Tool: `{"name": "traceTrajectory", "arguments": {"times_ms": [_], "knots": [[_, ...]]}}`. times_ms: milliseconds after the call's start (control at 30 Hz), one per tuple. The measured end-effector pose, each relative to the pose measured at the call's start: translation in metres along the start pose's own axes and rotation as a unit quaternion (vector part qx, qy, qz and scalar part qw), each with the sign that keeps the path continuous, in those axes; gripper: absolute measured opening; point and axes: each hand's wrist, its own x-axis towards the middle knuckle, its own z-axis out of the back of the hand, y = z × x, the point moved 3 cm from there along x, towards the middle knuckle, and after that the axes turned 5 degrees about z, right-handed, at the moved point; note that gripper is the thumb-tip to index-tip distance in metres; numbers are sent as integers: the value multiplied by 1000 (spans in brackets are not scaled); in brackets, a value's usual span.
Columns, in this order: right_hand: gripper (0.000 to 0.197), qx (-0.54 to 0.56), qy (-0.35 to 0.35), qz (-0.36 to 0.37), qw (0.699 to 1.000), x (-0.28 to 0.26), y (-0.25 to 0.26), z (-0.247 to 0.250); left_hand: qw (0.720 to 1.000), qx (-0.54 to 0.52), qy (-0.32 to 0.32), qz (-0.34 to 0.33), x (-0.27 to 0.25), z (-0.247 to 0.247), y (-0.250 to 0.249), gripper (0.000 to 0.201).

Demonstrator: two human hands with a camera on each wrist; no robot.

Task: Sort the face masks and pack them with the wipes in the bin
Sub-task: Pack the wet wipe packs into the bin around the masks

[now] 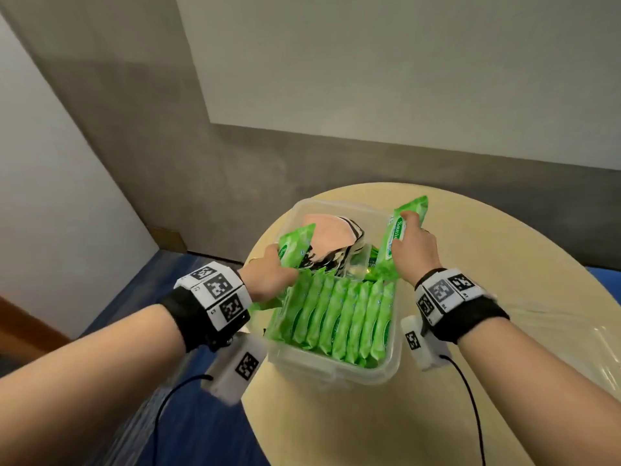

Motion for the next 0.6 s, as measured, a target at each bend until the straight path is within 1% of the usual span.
{"name": "traceTrajectory", "arguments": {"times_ms": [100, 167, 267, 333, 367, 433, 467, 533, 600], "knots": [[51, -76, 39, -1, 996, 10, -2, -14, 997, 71, 24, -34, 9, -8, 3, 57], [53, -133, 79, -3, 988, 14, -1, -20, 992, 111, 28, -48, 12, -17, 4, 44], [60, -229, 161, -22, 960, 16, -2, -26, 984, 161, 21, -72, 14, -27, 3, 33], [67, -272, 213, -30, 938, 17, -5, -28, 980, 179, 28, -88, 20, -34, 7, 34], [72, -277, 235, -32, 931, 17, -6, -29, 979, 178, 32, -92, 25, -36, 10, 38], [77, -267, 264, -35, 926, 16, -9, -31, 985, 146, 24, -85, 28, -37, 12, 52], [78, -258, 274, -35, 926, 15, -9, -31, 985, 149, 26, -84, 27, -37, 11, 57], [77, -244, 287, -30, 926, 12, -7, -32, 984, 153, 34, -84, 28, -37, 12, 58], [76, -241, 294, -28, 924, 10, -3, -31, 982, 169, 53, -70, 25, -33, 10, 52]]}}
